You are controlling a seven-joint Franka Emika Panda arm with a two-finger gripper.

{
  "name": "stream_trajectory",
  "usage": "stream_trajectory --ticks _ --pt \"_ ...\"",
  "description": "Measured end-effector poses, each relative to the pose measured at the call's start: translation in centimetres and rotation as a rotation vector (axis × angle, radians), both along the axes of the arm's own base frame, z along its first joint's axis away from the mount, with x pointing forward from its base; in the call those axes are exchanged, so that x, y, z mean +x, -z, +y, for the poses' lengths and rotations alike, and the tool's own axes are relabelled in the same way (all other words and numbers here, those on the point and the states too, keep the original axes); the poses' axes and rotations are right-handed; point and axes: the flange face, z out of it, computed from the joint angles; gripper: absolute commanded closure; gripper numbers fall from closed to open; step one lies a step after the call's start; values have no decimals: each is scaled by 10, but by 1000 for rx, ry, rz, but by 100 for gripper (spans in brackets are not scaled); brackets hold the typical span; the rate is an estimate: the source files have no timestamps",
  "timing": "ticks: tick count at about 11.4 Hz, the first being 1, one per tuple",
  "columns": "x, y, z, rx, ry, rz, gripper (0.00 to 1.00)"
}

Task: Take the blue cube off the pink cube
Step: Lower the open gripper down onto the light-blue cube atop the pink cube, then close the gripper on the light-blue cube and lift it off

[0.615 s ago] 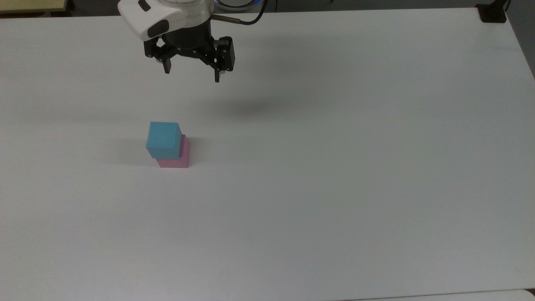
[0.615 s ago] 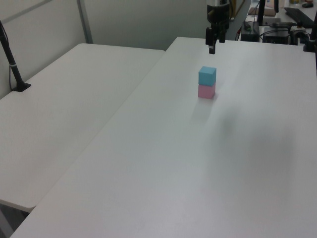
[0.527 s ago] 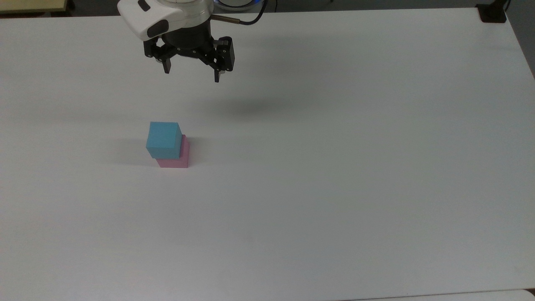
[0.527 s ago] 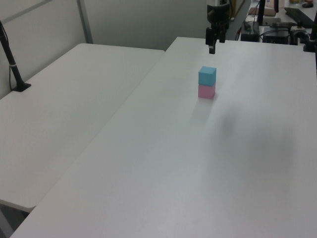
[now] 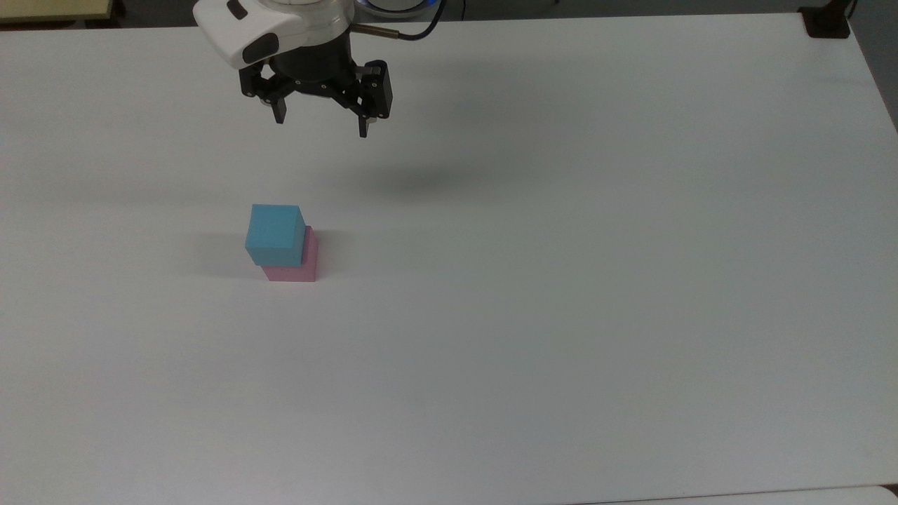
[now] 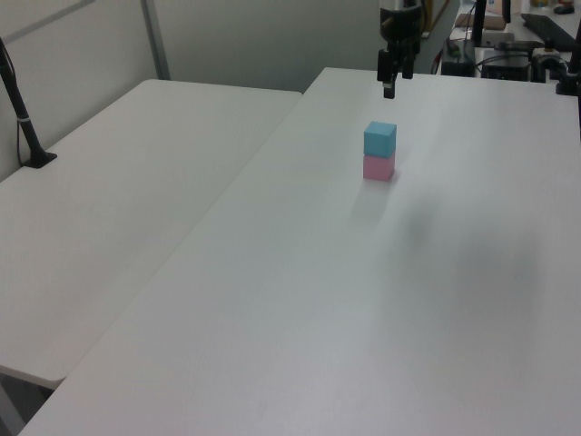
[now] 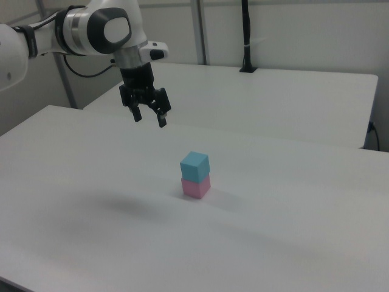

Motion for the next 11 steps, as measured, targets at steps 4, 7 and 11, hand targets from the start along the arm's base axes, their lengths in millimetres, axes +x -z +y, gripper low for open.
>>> stream_trajectory --ticks 4,7,11 --pt "12 26 -64 -7 -24 -14 0" --pt "34 85 -95 -14 0 -17 0" --pt "48 132 -90 -20 -18 1 0"
